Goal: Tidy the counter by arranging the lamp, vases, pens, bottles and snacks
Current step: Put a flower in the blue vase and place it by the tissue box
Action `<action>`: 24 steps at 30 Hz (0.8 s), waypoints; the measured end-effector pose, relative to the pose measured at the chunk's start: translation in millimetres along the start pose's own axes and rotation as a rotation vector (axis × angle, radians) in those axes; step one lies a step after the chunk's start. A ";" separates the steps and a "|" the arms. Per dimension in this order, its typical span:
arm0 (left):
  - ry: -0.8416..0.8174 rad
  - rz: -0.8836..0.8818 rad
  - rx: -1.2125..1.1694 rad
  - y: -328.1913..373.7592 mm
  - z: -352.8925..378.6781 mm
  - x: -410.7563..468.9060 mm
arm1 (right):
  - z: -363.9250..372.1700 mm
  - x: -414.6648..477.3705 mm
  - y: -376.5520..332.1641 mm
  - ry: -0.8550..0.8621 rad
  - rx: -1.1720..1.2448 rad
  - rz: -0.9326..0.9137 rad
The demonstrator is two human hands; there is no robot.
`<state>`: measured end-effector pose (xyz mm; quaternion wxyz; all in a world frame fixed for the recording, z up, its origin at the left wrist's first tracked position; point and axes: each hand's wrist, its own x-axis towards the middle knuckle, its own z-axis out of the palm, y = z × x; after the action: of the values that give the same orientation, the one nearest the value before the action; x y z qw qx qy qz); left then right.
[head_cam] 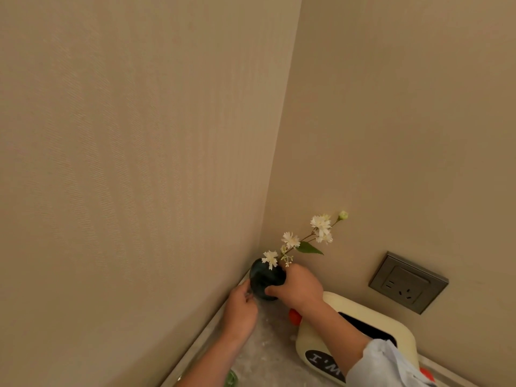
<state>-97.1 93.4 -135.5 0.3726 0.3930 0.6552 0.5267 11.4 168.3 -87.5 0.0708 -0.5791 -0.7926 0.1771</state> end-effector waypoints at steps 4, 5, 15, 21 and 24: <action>-0.034 -0.013 0.016 3.8 -6.1 -3.8 | -8.0 -9.0 -1.8 0.006 -0.049 -0.016; -0.034 -0.024 0.018 5.0 -7.9 -4.4 | -12.2 -13.6 -1.8 0.016 -0.062 -0.026; -0.212 -0.167 0.145 37.1 -0.8 -47.4 | -46.7 -117.9 43.2 0.321 0.087 -0.113; -0.393 -0.190 0.153 49.3 17.0 -94.3 | -25.1 -166.9 86.0 0.316 -0.064 0.034; -0.439 -0.167 0.164 54.9 21.6 -110.1 | -15.6 -177.1 91.7 0.284 -0.099 0.100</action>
<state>-25.3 9.5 -77.0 0.5151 0.4713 0.6295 0.3410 154.8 28.9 -89.9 0.1447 -0.6397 -0.7527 0.0574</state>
